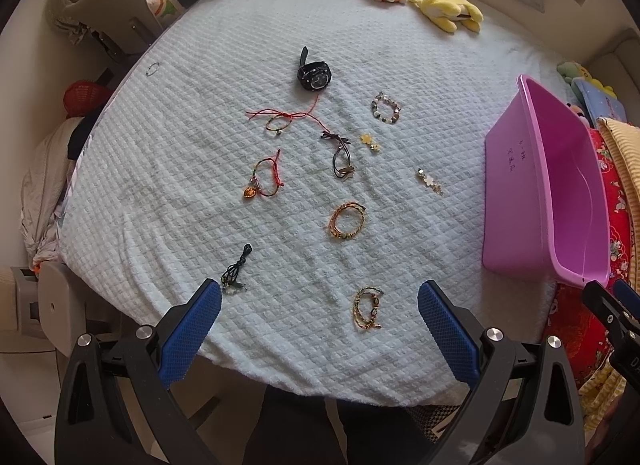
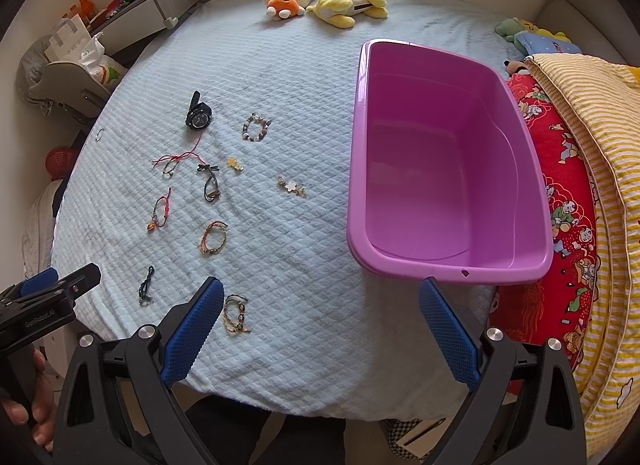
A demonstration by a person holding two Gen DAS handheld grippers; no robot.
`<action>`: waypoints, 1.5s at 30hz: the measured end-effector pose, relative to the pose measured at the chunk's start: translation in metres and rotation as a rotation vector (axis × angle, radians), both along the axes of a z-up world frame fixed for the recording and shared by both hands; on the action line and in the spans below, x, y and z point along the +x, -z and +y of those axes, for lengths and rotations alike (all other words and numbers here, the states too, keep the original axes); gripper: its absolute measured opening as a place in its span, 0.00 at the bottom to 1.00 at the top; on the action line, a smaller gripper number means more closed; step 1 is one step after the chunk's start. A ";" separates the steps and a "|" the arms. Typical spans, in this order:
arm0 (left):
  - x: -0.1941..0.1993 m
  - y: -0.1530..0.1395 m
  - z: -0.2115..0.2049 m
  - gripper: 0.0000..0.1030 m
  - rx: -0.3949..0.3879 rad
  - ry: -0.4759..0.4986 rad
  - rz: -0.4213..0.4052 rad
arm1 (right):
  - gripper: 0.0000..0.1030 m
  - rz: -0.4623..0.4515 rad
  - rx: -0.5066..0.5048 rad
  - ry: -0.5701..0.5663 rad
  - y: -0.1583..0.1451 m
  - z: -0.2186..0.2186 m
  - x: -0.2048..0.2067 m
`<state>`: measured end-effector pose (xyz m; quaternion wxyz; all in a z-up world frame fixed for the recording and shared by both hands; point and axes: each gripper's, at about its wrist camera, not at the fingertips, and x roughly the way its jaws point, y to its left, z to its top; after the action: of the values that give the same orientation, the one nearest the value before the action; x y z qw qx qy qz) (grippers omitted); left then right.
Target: Organize jewelry
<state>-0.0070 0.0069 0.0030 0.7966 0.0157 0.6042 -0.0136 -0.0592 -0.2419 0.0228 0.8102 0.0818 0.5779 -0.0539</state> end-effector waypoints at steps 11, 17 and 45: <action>0.000 0.000 0.000 0.94 -0.001 0.000 -0.001 | 0.91 0.000 0.001 0.000 0.000 0.000 0.000; 0.000 0.000 0.000 0.94 0.000 0.000 0.000 | 0.91 0.001 0.002 0.001 0.002 0.001 0.000; 0.000 0.001 0.002 0.94 0.002 -0.001 0.001 | 0.91 0.002 0.004 -0.001 0.002 0.001 0.002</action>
<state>-0.0073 0.0089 0.0023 0.7962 0.0162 0.6046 -0.0129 -0.0571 -0.2409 0.0211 0.8096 0.0829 0.5788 -0.0525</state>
